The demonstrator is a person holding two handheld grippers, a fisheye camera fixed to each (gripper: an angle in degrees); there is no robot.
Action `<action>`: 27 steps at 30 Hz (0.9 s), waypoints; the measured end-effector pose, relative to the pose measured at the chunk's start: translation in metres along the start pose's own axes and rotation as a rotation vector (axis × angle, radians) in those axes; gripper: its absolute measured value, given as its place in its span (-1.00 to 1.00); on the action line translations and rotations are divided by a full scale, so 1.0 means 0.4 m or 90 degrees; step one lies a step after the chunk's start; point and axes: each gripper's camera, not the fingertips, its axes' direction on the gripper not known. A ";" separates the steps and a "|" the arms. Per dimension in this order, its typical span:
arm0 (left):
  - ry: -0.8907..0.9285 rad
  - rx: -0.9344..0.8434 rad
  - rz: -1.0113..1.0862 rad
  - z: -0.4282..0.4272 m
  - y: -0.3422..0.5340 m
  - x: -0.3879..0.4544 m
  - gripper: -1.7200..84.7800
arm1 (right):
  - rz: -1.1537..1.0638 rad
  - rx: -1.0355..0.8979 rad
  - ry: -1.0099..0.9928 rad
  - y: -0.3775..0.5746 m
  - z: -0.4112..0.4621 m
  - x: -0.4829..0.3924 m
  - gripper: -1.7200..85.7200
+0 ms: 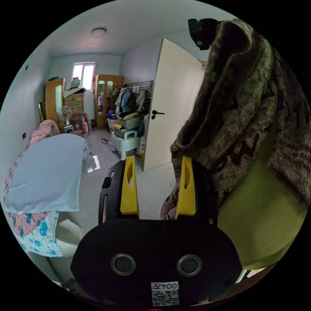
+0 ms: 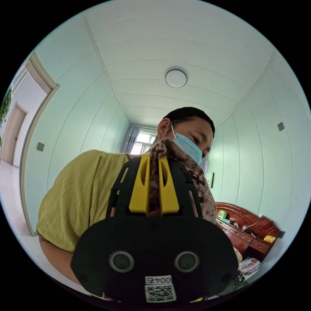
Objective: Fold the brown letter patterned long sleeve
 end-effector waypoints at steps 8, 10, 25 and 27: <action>0.153 0.070 -0.022 0.469 -0.126 -0.323 -0.86 | 0.006 0.031 -0.020 -0.264 -0.162 -0.046 -0.85; 0.176 0.079 -0.033 0.544 -0.141 -0.398 -0.94 | 0.012 0.035 -0.022 -0.316 -0.183 -0.038 -0.85; -0.423 0.308 -0.221 0.067 -0.228 -0.850 -0.98 | 0.038 -0.059 0.549 -0.845 -0.438 -0.005 -0.84; -0.492 0.369 -0.175 -0.009 -0.269 -0.844 -0.98 | 0.056 -0.075 0.635 -0.913 -0.463 0.069 -0.84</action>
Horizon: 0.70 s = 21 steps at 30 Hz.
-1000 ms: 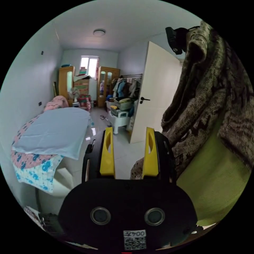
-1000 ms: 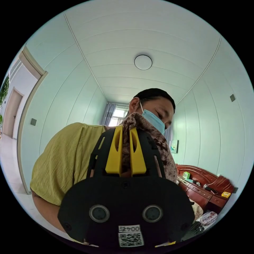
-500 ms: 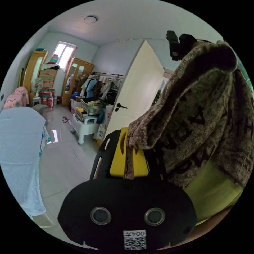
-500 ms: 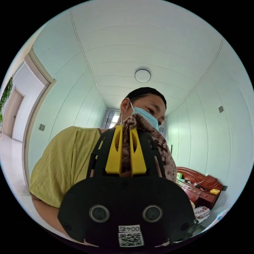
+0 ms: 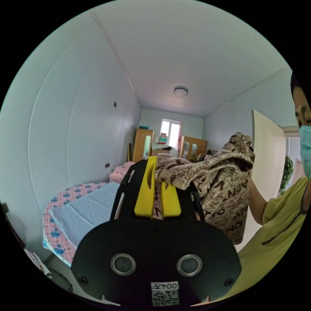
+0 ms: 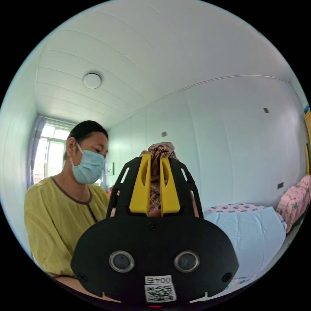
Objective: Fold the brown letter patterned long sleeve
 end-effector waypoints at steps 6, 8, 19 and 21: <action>-0.062 0.067 0.084 0.048 -0.100 -0.049 -0.98 | 0.051 -0.043 0.143 -0.134 0.161 0.202 -0.84; -0.084 0.046 0.098 0.105 -0.101 -0.075 -0.98 | 0.077 -0.076 0.175 -0.145 0.229 0.279 -0.84; -0.211 -0.261 0.104 0.752 0.197 -0.224 -0.98 | 0.414 -0.255 0.278 0.142 0.549 0.806 -0.83; -0.233 -0.369 0.095 0.933 0.330 -0.255 -0.98 | 0.497 -0.300 0.301 0.263 0.597 0.912 -0.81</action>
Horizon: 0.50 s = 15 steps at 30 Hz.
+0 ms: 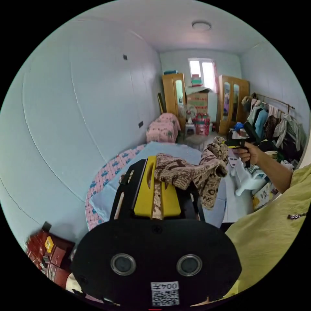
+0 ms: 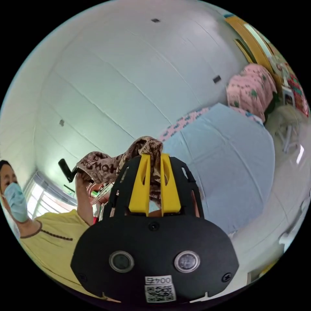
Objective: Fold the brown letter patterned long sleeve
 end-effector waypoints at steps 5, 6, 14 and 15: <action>-0.019 -0.166 -0.046 0.388 0.059 0.102 -0.98 | 0.071 -0.097 0.097 0.021 0.224 0.173 -0.72; -0.020 -0.194 -0.070 0.464 0.073 0.119 -0.98 | 0.063 -0.114 0.144 0.031 0.259 0.194 -0.71; -0.046 -0.277 -0.164 0.733 0.044 0.200 -0.98 | -0.381 -0.146 0.305 0.185 0.458 0.013 -0.67; -0.058 -0.289 -0.165 0.756 0.035 0.215 -0.98 | -0.463 -0.160 0.307 0.216 0.498 -0.020 -0.66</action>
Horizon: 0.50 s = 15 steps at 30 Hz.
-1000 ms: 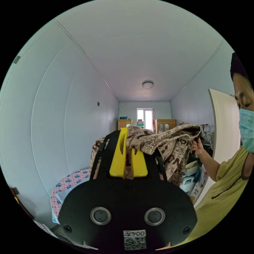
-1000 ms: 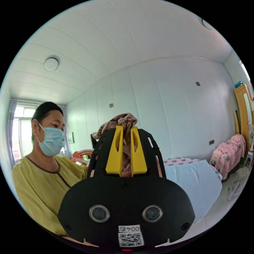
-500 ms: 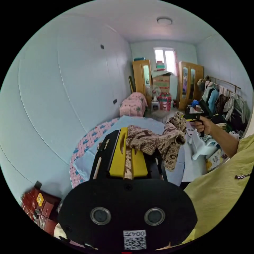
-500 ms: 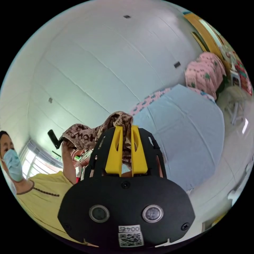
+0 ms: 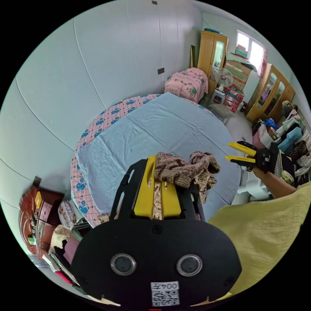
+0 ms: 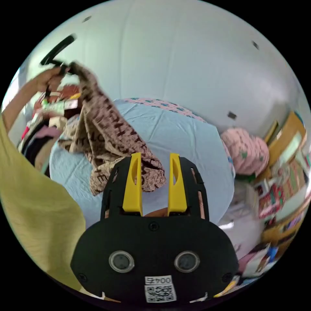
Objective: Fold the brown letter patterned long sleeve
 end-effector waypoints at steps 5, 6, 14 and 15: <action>-0.008 -0.018 -0.009 0.051 -0.024 0.066 -0.98 | -0.198 -0.001 -0.015 -0.036 0.098 -0.174 -0.66; -0.008 -0.020 -0.008 0.061 -0.025 0.080 -0.98 | -0.228 0.000 -0.021 -0.048 0.118 -0.206 -0.66; 0.017 -0.021 0.002 0.107 0.000 0.126 -0.98 | -0.380 -0.023 -0.002 -0.076 0.145 -0.405 -0.73; 0.024 -0.018 0.002 0.112 0.011 0.131 -0.98 | -0.393 -0.029 0.004 -0.071 0.142 -0.426 -0.73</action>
